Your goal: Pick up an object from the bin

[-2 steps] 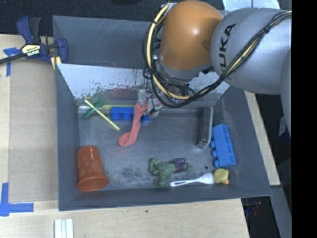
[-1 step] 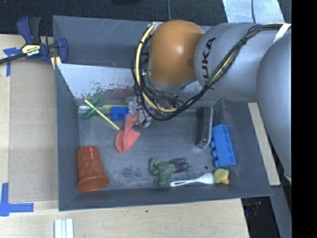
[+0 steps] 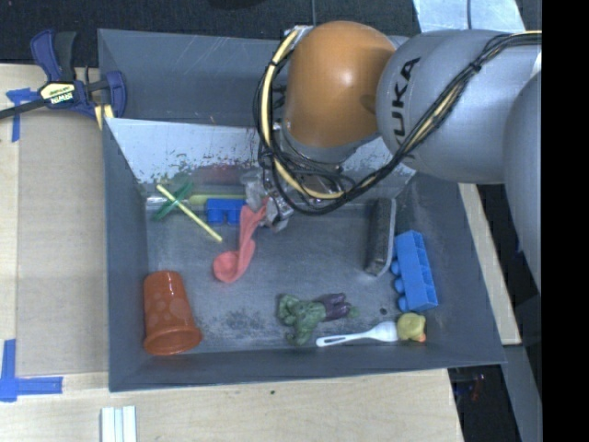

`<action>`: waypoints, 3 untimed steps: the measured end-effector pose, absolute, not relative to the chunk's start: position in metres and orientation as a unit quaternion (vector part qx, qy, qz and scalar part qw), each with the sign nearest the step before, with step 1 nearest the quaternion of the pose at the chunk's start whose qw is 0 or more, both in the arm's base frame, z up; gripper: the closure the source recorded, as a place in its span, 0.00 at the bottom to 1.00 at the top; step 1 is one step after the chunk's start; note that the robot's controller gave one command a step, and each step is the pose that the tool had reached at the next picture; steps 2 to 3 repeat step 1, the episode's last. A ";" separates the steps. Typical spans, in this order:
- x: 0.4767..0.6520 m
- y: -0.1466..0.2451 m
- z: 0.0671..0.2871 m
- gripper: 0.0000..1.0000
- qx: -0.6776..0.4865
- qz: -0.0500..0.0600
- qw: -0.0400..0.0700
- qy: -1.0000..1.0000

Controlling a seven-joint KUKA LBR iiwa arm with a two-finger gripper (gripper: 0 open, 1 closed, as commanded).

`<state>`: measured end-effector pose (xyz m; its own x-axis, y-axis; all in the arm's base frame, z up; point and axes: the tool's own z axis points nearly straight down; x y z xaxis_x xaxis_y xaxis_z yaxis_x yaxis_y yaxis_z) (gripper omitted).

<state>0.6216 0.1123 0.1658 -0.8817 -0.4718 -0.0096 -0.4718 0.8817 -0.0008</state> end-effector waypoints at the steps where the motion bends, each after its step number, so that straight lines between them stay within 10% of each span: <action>1: 0.617 0.130 0.239 1.00 -0.288 0.001 0.004 0.957; 3: 0.617 0.130 0.239 1.00 -0.288 0.001 0.004 0.957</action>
Offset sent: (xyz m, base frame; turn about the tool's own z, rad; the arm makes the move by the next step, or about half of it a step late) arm 0.0027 -0.0048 0.1617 -0.0025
